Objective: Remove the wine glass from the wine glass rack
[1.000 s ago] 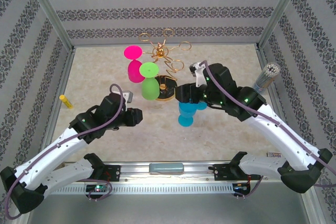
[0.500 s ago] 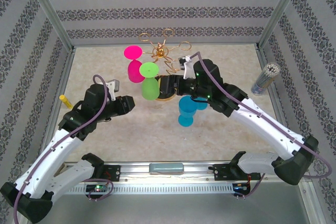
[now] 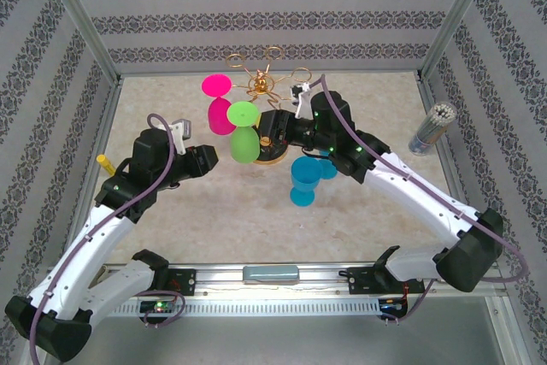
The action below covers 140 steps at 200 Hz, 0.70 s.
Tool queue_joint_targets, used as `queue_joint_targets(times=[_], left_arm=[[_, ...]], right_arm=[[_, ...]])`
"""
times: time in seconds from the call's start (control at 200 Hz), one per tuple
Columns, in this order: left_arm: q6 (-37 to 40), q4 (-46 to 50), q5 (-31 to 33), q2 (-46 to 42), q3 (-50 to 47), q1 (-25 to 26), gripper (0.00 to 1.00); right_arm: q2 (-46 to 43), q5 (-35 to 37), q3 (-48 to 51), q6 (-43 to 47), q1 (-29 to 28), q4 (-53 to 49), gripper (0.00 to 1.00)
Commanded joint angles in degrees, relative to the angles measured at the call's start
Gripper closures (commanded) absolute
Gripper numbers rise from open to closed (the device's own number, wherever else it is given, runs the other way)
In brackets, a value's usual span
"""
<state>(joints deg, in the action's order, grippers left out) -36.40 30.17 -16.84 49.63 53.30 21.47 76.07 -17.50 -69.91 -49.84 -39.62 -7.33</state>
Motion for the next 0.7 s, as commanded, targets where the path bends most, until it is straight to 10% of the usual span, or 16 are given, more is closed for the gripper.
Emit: queue_joint_targets(times=[0.0, 0.695], left_arm=[[1.51, -3.41, -1.88, 0.1, 1.72, -1.25, 0.64], [0.12, -6.4, -4.21, -0.28, -1.14, -2.41, 0.64]], right_arm=[[1.24, -1.48, 0.92, -2.97, 0.71, 4.61, 0.55], [5.72, -1.79, -1.79, -4.42, 1.06, 6.58, 0.6]])
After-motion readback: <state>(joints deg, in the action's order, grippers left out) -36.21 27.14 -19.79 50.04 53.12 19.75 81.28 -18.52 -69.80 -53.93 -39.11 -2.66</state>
